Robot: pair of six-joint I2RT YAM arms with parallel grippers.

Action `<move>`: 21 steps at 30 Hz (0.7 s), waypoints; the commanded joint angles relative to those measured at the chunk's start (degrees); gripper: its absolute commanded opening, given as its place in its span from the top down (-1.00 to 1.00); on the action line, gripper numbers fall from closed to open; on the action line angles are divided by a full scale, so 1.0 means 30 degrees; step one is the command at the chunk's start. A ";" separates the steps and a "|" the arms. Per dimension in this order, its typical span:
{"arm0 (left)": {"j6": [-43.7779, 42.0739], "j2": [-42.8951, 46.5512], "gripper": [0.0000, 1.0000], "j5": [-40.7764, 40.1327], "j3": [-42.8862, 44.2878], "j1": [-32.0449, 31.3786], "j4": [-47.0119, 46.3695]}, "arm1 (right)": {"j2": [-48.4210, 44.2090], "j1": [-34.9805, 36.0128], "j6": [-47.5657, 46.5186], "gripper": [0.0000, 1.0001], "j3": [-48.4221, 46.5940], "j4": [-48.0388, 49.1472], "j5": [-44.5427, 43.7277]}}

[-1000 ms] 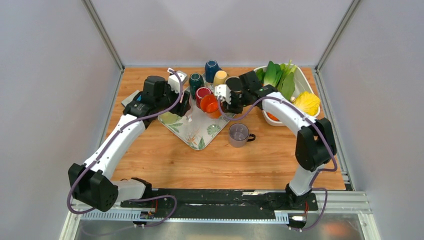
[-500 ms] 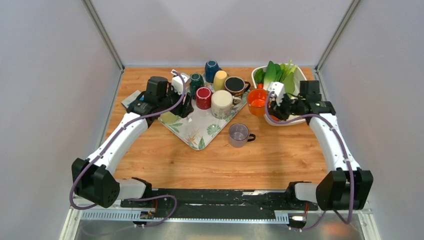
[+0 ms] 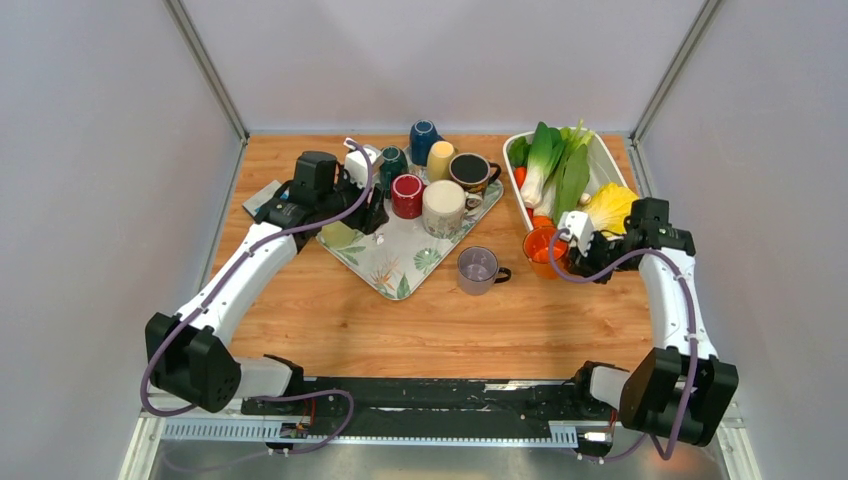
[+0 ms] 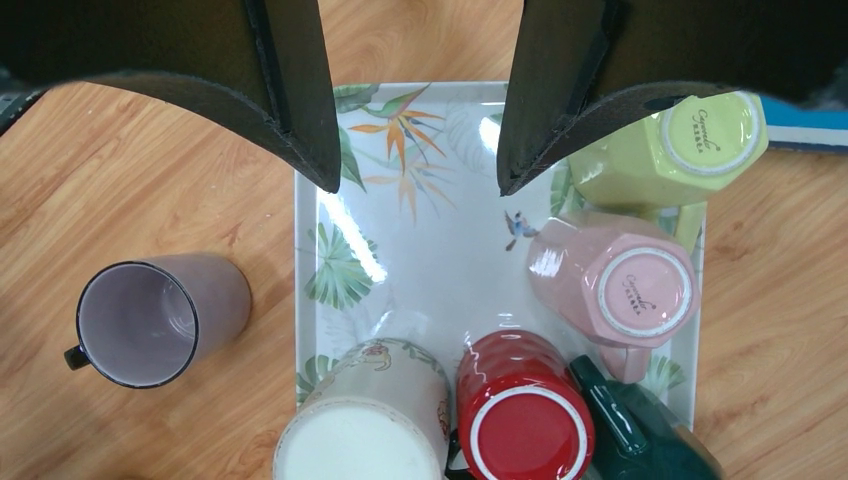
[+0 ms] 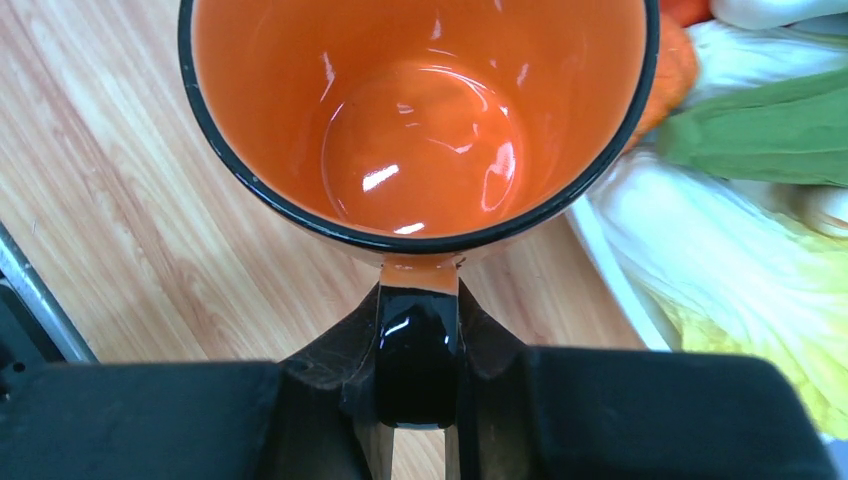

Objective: Turn the mug right side up
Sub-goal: Place the cup at the center of the board.

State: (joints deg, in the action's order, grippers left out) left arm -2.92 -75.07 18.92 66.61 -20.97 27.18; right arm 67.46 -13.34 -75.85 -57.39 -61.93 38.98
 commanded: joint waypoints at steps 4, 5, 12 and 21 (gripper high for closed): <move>-0.0786 0.0773 -0.32 0.0020 0.0360 0.0055 -0.0334 | 0.0650 -0.0095 -0.4026 1.00 0.1579 0.0112 0.0732; -0.0815 0.0798 -0.32 0.0021 0.0313 0.0056 -0.0286 | 0.0880 -0.0101 -0.4175 1.00 0.1755 0.0324 0.0624; -0.1219 0.0883 -0.32 -0.0014 0.0486 0.0082 -0.0272 | 0.2415 -0.0094 -0.3910 1.00 0.2615 0.2671 0.0787; -0.1473 0.0968 -0.32 0.0233 0.0550 0.0064 0.0067 | 0.3963 -0.0073 -0.3995 1.00 0.2634 0.3792 -0.0248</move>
State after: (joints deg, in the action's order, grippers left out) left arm -5.74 -74.24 18.96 66.70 -20.97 27.64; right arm 79.31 -13.34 -85.25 -48.80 -53.36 35.83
